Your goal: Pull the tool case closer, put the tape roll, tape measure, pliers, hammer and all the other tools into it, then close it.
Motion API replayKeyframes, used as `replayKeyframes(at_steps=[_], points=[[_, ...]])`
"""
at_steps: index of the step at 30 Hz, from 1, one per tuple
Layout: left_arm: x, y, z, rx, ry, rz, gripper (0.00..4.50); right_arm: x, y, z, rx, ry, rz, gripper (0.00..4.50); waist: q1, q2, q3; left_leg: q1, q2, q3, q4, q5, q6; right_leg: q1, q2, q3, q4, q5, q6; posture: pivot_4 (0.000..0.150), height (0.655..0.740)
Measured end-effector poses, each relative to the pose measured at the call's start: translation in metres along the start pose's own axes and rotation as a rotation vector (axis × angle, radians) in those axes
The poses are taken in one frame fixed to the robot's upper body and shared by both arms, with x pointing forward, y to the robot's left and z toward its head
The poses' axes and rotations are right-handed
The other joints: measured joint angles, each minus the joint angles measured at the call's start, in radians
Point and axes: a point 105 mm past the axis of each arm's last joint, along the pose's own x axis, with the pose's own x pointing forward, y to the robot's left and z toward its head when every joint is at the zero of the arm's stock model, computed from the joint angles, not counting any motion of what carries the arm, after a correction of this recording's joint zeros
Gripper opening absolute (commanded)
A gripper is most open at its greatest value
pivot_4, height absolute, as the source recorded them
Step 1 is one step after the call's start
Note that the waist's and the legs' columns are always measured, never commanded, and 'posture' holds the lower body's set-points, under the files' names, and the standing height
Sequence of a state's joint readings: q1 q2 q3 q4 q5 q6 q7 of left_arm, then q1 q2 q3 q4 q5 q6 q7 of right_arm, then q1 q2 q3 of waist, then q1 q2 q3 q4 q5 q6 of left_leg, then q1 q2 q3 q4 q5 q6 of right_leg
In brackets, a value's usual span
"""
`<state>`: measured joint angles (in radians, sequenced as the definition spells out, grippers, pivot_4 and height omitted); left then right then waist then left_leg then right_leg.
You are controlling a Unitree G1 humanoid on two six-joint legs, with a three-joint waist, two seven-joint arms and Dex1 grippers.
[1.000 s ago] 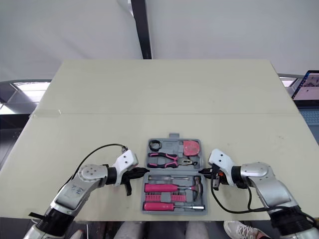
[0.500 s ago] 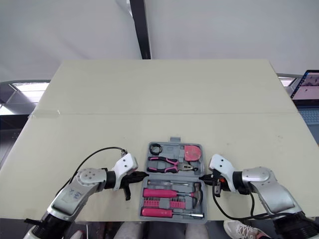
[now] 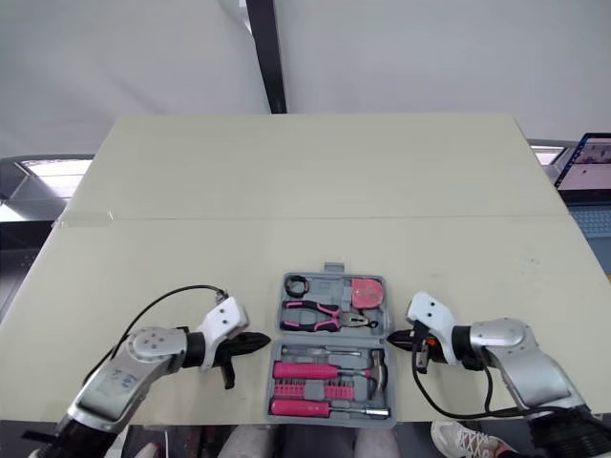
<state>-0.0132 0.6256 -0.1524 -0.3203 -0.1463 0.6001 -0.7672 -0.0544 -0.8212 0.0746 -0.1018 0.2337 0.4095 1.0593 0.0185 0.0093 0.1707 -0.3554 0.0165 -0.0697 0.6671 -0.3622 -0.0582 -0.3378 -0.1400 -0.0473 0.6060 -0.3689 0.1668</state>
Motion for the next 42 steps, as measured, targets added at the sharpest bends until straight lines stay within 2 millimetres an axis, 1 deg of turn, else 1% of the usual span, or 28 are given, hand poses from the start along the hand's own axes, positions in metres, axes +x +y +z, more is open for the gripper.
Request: replayKeyframes(at_steps=[2, 4, 5, 7, 9, 12, 15, 19, 20, 22, 25, 27, 29, 30, 37, 42], points=[[-0.015, 0.004, 0.002, -0.024, -0.033, 0.013, 0.05, -0.005, -0.006, -0.001, 0.009, -0.007, -0.038, 0.05, -0.001, 0.0, 0.0, 0.0, 0.0, 0.0, 0.0, 0.0, 0.0, 0.0, 0.0, 0.0, 0.0, 0.0, 0.0, 0.15, 0.74], [-0.029, 0.002, 0.013, -0.038, -0.101, -0.007, 0.05, -0.01, -0.013, -0.002, 0.028, -0.015, -0.078, 0.05, -0.001, 0.0, 0.0, 0.0, 0.0, 0.0, 0.0, 0.0, 0.0, 0.0, 0.0, 0.0, 0.0, 0.0, 0.0, 0.15, 0.74], [-0.038, -0.006, 0.02, -0.03, -0.135, -0.049, 0.05, -0.014, -0.016, 0.0, 0.044, -0.035, -0.098, 0.05, -0.001, 0.0, 0.0, 0.0, 0.0, 0.0, 0.0, 0.0, 0.0, 0.0, 0.0, 0.0, 0.0, 0.0, 0.0, 0.15, 0.74], [-0.047, -0.024, 0.026, -0.014, -0.16, -0.134, 0.05, -0.018, -0.02, 0.005, 0.074, -0.075, -0.119, 0.05, -0.001, 0.0, 0.0, 0.0, 0.0, 0.0, -0.001, 0.0, 0.0, 0.0, -0.001, 0.0, -0.001, 0.0, 0.0, 0.15, 0.74], [-0.05, -0.042, 0.028, -0.004, -0.175, -0.221, 0.05, -0.02, -0.023, 0.009, 0.131, -0.125, -0.132, 0.05, -0.001, 0.0, 0.0, 0.0, 0.0, 0.001, -0.001, 0.0, 0.0, 0.0, -0.001, 0.0, -0.001, 0.0, 0.0, 0.15, 0.74], [-0.045, -0.057, 0.027, 0.044, -0.193, -0.294, 0.05, -0.019, -0.022, 0.016, 0.201, -0.183, -0.118, 0.05, 0.001, 0.0, 0.0, 0.0, 0.0, 0.001, 0.0, 0.0, 0.0, 0.0, -0.001, 0.0, -0.001, 0.0, 0.0, 0.15, 0.74], [-0.036, -0.066, 0.024, 0.129, -0.196, -0.329, 0.05, -0.015, -0.02, 0.022, 0.238, -0.198, -0.109, 0.05, 0.003, 0.0, 0.0, 0.0, 0.0, 0.001, -0.001, 0.0, 0.0, 0.0, -0.001, 0.0, -0.001, 0.0, 0.0, 0.15, 0.74], [-0.013, -0.075, 0.003, 0.209, -0.182, -0.37, 0.05, -0.01, -0.026, 0.032, 0.297, -0.211, -0.123, 0.05, 0.002, 0.0, 0.0, 0.0, 0.0, 0.001, -0.001, 0.0, 0.0, 0.0, 0.0, 0.0, -0.001, 0.0, 0.0, 0.15, 0.74], [-0.008, -0.076, 0.001, 0.225, -0.185, -0.375, 0.01, -0.009, -0.028, 0.034, 0.307, -0.21, -0.127, 0.28, 0.002, 0.0, 0.0, 0.0, 0.0, 0.001, -0.001, 0.0, 0.0, 0.0, 0.0, 0.0, -0.001, 0.0, 0.0, 0.15, 0.74], [0.006, -0.076, -0.002, 0.253, -0.196, -0.383, 0.0, -0.007, -0.035, 0.036, 0.358, -0.209, -0.132, 0.87, 0.002, 0.0, 0.0, 0.0, 0.0, 0.001, 0.0, 0.0, 0.0, 0.0, 0.0, 0.0, 0.0, 0.0, 0.0, 0.15, 0.74], [0.022, -0.081, -0.001, 0.271, -0.226, -0.401, 0.0, -0.006, -0.036, 0.04, 0.443, -0.209, -0.095, 2.33, 0.004, 0.0, 0.0, 0.0, 0.0, 0.001, -0.001, 0.0, 0.0, -0.001, 0.0, 0.0, 0.0, 0.0, 0.0, 0.15, 0.74], [0.024, -0.082, 0.002, 0.278, -0.239, -0.399, 0.0, -0.005, -0.035, 0.038, 0.485, -0.203, -0.079, 3.19, 0.002, 0.0, 0.0, 0.0, 0.0, 0.001, 0.0, 0.0, 0.0, -0.001, 0.0, 0.0, 0.001, 0.0, 0.0, 0.15, 0.74], [0.026, -0.081, 0.001, 0.28, -0.232, -0.401, 0.0, -0.004, -0.035, 0.035, 0.535, -0.191, -0.063, 4.26, 0.001, 0.0, 0.0, 0.0, 0.0, 0.001, 0.0, 0.0, 0.0, -0.001, 0.0, 0.0, 0.001, 0.0, 0.0, 0.15, 0.74], [0.027, -0.082, 0.001, 0.278, -0.231, -0.404, 0.0, -0.003, -0.035, 0.034, 0.554, -0.188, -0.058, 4.44, 0.001, 0.0, 0.0, 0.0, 0.0, 0.001, 0.0, 0.0, 0.0, -0.001, 0.0, 0.0, 0.002, 0.0, 0.0, 0.15, 0.74], [0.033, -0.085, 0.004, 0.278, -0.229, -0.422, 0.0, 0.001, -0.037, 0.03, 0.665, -0.178, -0.024, 4.44, -0.002, 0.0, 0.0, 0.0, 0.0, 0.001, 0.001, 0.0, 0.0, -0.001, -0.001, 0.0, 0.002, 0.0, 0.0, 0.15, 0.74], [0.035, -0.084, 0.004, 0.264, -0.207, -0.429, 0.0, 0.009, -0.043, 0.038, 0.72, -0.213, 0.006, 4.44, -0.002, 0.001, -0.001, 0.0, 0.0, 0.001, 0.001, 0.0, 0.0, -0.001, -0.001, 0.0, 0.002, 0.0, 0.0, 0.15, 0.74]])
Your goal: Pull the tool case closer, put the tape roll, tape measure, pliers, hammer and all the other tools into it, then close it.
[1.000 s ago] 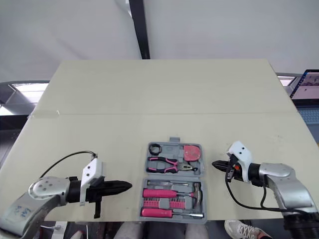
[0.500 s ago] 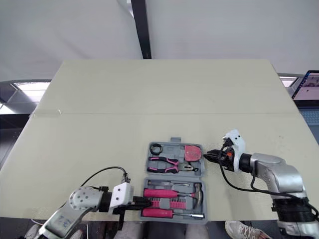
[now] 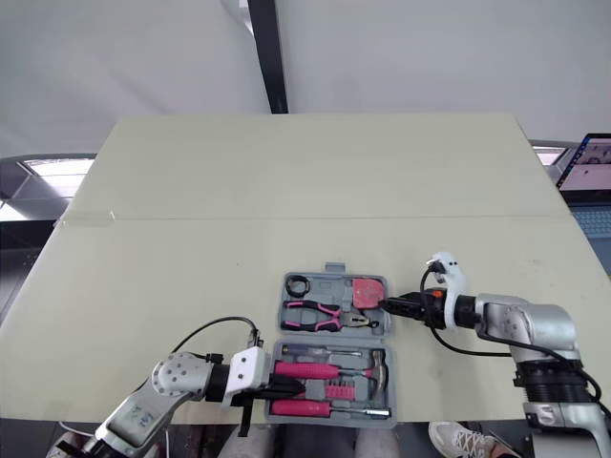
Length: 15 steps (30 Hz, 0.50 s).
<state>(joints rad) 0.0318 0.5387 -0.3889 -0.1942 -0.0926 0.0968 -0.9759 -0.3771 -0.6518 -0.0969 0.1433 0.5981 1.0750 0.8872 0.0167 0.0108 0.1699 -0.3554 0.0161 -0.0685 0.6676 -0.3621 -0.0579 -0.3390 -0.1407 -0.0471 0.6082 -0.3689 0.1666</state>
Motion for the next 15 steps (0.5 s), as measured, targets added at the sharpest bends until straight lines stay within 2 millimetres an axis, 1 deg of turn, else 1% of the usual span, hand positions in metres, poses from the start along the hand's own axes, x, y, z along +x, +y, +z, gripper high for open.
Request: replayKeyframes(at_steps=[4, 8, 15], points=[[0.001, 0.0, 0.0, -0.007, 0.006, -0.004, 0.0, 0.009, -0.001, 0.007, 0.043, -0.023, 0.025, 4.44, 0.002, 0.001, 0.0, 0.0, 0.0, 0.0, 0.0, 0.0, 0.0, 0.0, 0.0, 0.0, 0.0, 0.0, 0.0, 0.15, 0.74], [0.001, 0.001, 0.001, -0.014, 0.011, -0.005, 0.0, 0.026, 0.004, 0.015, 0.103, -0.045, 0.089, 4.44, 0.0, 0.002, -0.001, 0.0, 0.0, 0.0, 0.0, 0.0, 0.0, 0.0, 0.0, 0.0, 0.0, 0.0, 0.0, 0.15, 0.74], [0.001, 0.002, 0.001, -0.018, 0.016, -0.002, 0.0, 0.039, 0.013, 0.017, 0.142, -0.049, 0.155, 4.44, -0.014, 0.003, -0.002, 0.0, 0.0, 0.0, 0.0, 0.0, 0.0, 0.0, 0.0, 0.0, 0.001, 0.0, 0.0, 0.15, 0.74]])
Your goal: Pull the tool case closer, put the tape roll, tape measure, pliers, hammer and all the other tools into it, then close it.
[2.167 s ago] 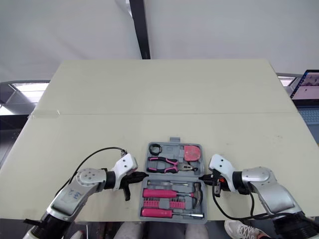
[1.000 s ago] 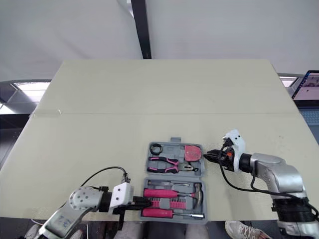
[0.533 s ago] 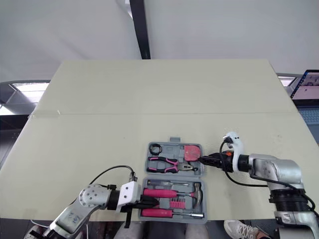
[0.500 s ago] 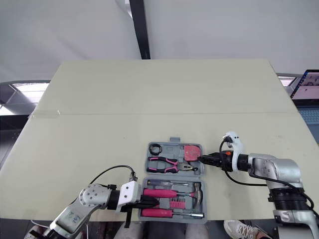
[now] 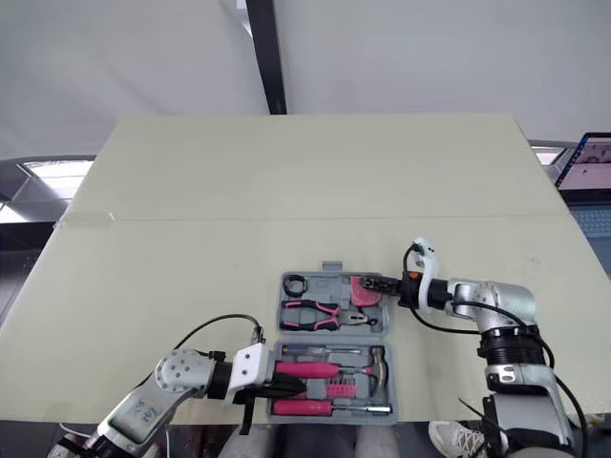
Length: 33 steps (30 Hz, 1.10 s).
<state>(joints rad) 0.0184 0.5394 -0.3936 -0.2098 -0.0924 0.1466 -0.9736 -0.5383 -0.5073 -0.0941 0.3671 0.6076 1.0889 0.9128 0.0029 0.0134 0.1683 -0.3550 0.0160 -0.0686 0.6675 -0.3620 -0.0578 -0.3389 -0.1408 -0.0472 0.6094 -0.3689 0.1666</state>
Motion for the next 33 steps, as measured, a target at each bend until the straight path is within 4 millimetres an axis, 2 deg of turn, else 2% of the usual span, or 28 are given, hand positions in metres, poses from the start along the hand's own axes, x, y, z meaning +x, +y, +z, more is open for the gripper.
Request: replayKeyframes(at_steps=[2, 8, 11, 14, 15, 16, 18, 20, 22, 23, 25, 28, 30, 33], points=[[0.0, 0.0, 0.0, 0.0, 0.001, 0.001, 0.0, -0.001, 0.006, 0.0, -0.007, 0.005, 0.027, 4.44, -0.003, 0.0, 0.0, 0.0, 0.0, 0.0, 0.0, 0.0, 0.0, 0.0, 0.0, 0.0, 0.0, 0.0, 0.0, 0.15, 0.74], [0.0, 0.001, 0.001, -0.001, 0.004, 0.034, 0.0, -0.024, 0.05, 0.011, -0.128, 0.021, 0.154, 4.44, -0.003, 0.001, 0.0, 0.0, 0.0, 0.0, 0.0, 0.0, 0.0, 0.0, 0.0, 0.0, 0.0, 0.0, 0.0, 0.15, 0.74], [-0.002, 0.005, 0.002, -0.021, 0.013, 0.081, 0.0, -0.04, 0.07, 0.006, -0.184, 0.05, 0.188, 4.44, -0.001, 0.0, 0.001, -0.001, 0.0, 0.0, 0.0, 0.0, 0.0, -0.001, 0.0, 0.0, -0.001, 0.0, 0.0, 0.15, 0.74], [-0.004, 0.006, 0.002, -0.039, 0.023, 0.113, 0.0, -0.046, 0.078, 0.001, -0.205, 0.071, 0.202, 4.44, -0.001, 0.0, 0.001, -0.001, 0.0, 0.0, 0.0, 0.0, 0.0, -0.001, 0.0, 0.0, 0.0, 0.0, 0.0, 0.15, 0.74], [-0.01, 0.006, 0.004, -0.074, 0.033, 0.161, 0.0, -0.057, 0.089, -0.007, -0.23, 0.102, 0.213, 4.44, -0.001, 0.0, 0.001, -0.001, 0.0, 0.0, -0.001, 0.0, 0.0, -0.001, 0.0, 0.0, 0.0, 0.0, 0.0, 0.15, 0.74], [-0.031, 0.005, 0.013, -0.139, 0.029, 0.257, 0.0, -0.078, 0.1, -0.02, -0.255, 0.158, 0.21, 4.44, 0.002, -0.001, 0.002, -0.003, 0.001, 0.0, -0.002, 0.0, 0.0, -0.003, 0.0, 0.0, -0.002, 0.0, 0.0, 0.15, 0.74], [-0.061, -0.002, 0.026, -0.236, 0.012, 0.351, 0.0, -0.097, 0.112, -0.032, -0.283, 0.203, 0.195, 4.44, 0.003, -0.004, 0.004, -0.005, 0.0, 0.0, -0.001, 0.0, 0.001, -0.003, 0.0, 0.0, -0.003, 0.0, 0.0, 0.15, 0.74], [-0.092, -0.023, 0.032, -0.365, 0.015, 0.4, 0.0, -0.114, 0.121, -0.049, -0.269, 0.264, 0.182, 4.44, 0.003, -0.007, 0.006, -0.002, 0.001, 0.0, -0.003, -0.001, 0.001, 0.0, 0.0, -0.001, -0.005, 0.0, 0.0, 0.15, 0.74], [-0.117, -0.049, 0.034, -0.503, 0.028, 0.381, 0.0, -0.121, 0.132, -0.067, -0.253, 0.314, 0.205, 4.44, 0.007, -0.01, 0.007, -0.002, 0.001, 0.001, -0.001, -0.001, 0.001, 0.001, 0.0, 0.0, -0.006, 0.0, 0.0, 0.15, 0.74], [-0.129, -0.058, 0.032, -0.552, 0.048, 0.376, 0.0, -0.123, 0.133, -0.077, -0.233, 0.348, 0.202, 4.44, 0.015, -0.012, 0.007, -0.001, 0.001, 0.001, 0.0, -0.001, 0.001, 0.001, 0.0, 0.0, -0.009, 0.0, 0.0, 0.15, 0.74], [-0.153, -0.056, 0.029, -0.57, 0.072, 0.416, 0.0, -0.125, 0.13, -0.087, -0.229, 0.361, 0.178, 4.44, 0.028, -0.011, 0.007, -0.001, 0.0, 0.001, 0.0, -0.001, 0.001, 0.002, 0.0, 0.0, -0.01, 0.001, -0.002, 0.15, 0.74], [-0.188, -0.024, 0.026, -0.479, 0.031, 0.553, 0.0, -0.125, 0.106, -0.083, -0.348, 0.299, 0.051, 4.44, 0.05, -0.009, 0.006, -0.001, -0.001, 0.002, 0.0, -0.001, 0.003, 0.001, -0.001, 0.001, -0.011, 0.0, -0.004, 0.15, 0.74], [-0.192, -0.015, 0.025, -0.427, 0.024, 0.573, 0.0, -0.129, 0.092, -0.081, -0.426, 0.278, -0.019, 4.44, 0.047, -0.011, 0.005, -0.002, -0.001, 0.003, -0.003, -0.002, 0.004, 0.0, -0.001, 0.002, -0.012, 0.001, -0.004, 0.15, 0.74], [-0.18, -0.01, 0.023, -0.349, -0.006, 0.578, 0.0, -0.136, 0.069, -0.083, -0.515, 0.259, -0.111, 4.44, 0.039, -0.011, 0.005, -0.003, -0.001, 0.005, -0.005, -0.004, 0.005, -0.001, -0.001, 0.001, -0.012, 0.001, -0.003, 0.15, 0.74]])
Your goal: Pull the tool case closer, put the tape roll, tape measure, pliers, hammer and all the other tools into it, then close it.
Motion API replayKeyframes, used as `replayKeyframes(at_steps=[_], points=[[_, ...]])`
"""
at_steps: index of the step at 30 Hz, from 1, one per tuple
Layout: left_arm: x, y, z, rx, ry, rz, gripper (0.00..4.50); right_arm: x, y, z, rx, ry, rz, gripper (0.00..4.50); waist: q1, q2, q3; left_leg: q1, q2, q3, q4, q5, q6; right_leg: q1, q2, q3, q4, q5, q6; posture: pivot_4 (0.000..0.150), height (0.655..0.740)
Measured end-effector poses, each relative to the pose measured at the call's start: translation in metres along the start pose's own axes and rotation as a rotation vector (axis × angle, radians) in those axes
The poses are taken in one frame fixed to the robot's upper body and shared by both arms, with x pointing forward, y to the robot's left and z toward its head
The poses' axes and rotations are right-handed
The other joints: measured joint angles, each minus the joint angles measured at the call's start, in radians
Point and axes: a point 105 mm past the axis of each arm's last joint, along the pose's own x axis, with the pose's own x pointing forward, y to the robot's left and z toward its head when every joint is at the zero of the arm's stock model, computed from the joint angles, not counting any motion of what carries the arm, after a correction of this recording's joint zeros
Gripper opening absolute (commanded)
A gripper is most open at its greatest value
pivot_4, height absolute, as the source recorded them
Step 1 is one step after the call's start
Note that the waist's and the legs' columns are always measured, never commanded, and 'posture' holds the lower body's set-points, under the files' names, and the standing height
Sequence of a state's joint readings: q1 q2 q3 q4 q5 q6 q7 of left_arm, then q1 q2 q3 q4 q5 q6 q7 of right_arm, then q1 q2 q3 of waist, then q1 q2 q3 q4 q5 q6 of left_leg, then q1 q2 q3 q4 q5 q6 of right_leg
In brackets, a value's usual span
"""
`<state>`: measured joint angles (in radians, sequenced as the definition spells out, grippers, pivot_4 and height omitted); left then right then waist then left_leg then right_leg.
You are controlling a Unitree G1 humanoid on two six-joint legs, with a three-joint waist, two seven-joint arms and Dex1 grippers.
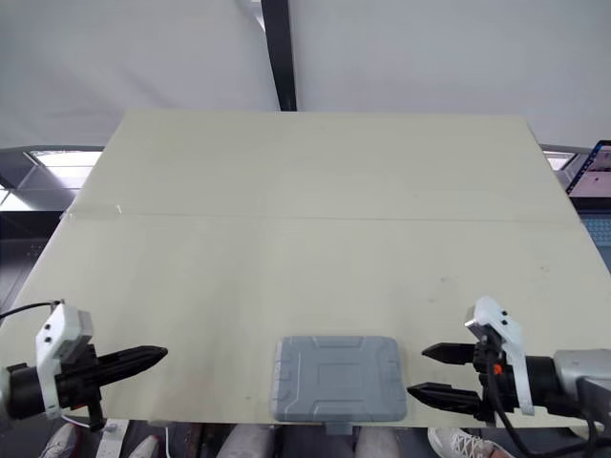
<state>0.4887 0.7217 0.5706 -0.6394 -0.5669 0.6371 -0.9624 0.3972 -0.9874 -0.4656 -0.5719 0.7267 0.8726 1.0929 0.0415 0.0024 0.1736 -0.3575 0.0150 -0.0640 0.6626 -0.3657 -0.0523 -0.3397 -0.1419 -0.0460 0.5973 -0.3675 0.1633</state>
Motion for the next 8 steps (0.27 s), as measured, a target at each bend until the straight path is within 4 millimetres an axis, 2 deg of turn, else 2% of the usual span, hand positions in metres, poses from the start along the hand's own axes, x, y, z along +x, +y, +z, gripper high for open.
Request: replayKeyframes(at_steps=[4, 8], points=[[0.016, 0.002, -0.016, 0.031, -0.036, 0.055, 0.0, 0.001, -0.019, -0.012, -0.117, 0.003, -0.096, 4.44, -0.022, 0.0, 0.0, 0.001, 0.001, 0.001, -0.001, 0.0, 0.0, 0.0, 0.0, -0.004, -0.001, 0.0, 0.001, 0.15, 0.74], [0.035, -0.007, -0.031, 0.006, -0.04, 0.035, 0.0, 0.008, -0.03, -0.017, -0.152, 0.001, -0.126, 4.44, -0.022, -0.002, 0.001, 0.003, 0.002, 0.003, 0.004, 0.002, -0.002, 0.001, 0.0, -0.002, 0.0, 0.002, 0.004, 0.15, 0.74]])
